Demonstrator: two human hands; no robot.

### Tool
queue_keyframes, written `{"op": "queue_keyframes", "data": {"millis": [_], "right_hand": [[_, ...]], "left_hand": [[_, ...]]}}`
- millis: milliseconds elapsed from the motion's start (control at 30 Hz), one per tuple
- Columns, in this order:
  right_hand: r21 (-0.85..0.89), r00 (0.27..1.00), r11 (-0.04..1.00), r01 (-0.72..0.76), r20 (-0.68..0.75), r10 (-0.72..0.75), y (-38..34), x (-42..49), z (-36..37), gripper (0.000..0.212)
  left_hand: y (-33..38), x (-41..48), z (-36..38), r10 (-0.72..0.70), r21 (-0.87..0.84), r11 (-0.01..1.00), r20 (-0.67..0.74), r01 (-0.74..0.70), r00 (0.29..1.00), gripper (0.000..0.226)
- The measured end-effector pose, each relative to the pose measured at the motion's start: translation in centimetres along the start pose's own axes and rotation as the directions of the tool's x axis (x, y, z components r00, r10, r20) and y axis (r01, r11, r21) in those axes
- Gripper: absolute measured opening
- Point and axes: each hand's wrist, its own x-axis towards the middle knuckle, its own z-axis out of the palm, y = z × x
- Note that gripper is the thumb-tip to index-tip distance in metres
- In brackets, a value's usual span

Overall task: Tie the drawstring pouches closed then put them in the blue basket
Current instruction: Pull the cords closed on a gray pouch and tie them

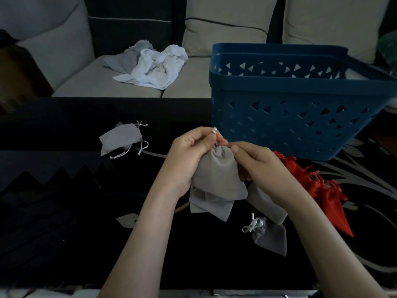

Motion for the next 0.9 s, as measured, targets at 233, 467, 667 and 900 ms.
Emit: {"op": "queue_keyframes", "data": {"millis": [233, 467, 667, 900], "right_hand": [[-0.013, 0.993, 0.999, 0.036, 0.111, -0.034, 0.0, -0.1, -1.3, 0.021], [-0.127, 0.999, 0.992, -0.026, 0.019, 0.028, 0.5, 0.0, -1.8, 0.025], [0.227, 0.98, 0.961, -0.157, -0.081, 0.18, 0.2, 0.1, -1.4, 0.036], [0.223, 0.991, 0.967, 0.123, -0.073, -0.109, -0.7, -0.5, 0.6, 0.018]], "left_hand": [[0.3, 0.1, -0.7, 0.0, -0.017, 1.0, 0.196, 0.004, 0.981, 0.021], [-0.3, 0.2, -0.5, -0.093, 0.27, 0.961, 0.125, 0.056, 0.988, 0.021], [-1.5, 0.4, 0.6, -0.111, 0.295, 0.949, -0.028, 0.114, 0.993, 0.009], [-1.8, 0.0, 1.7, -0.131, 0.102, 0.985, -0.112, 0.142, 0.985, 0.016]]}}
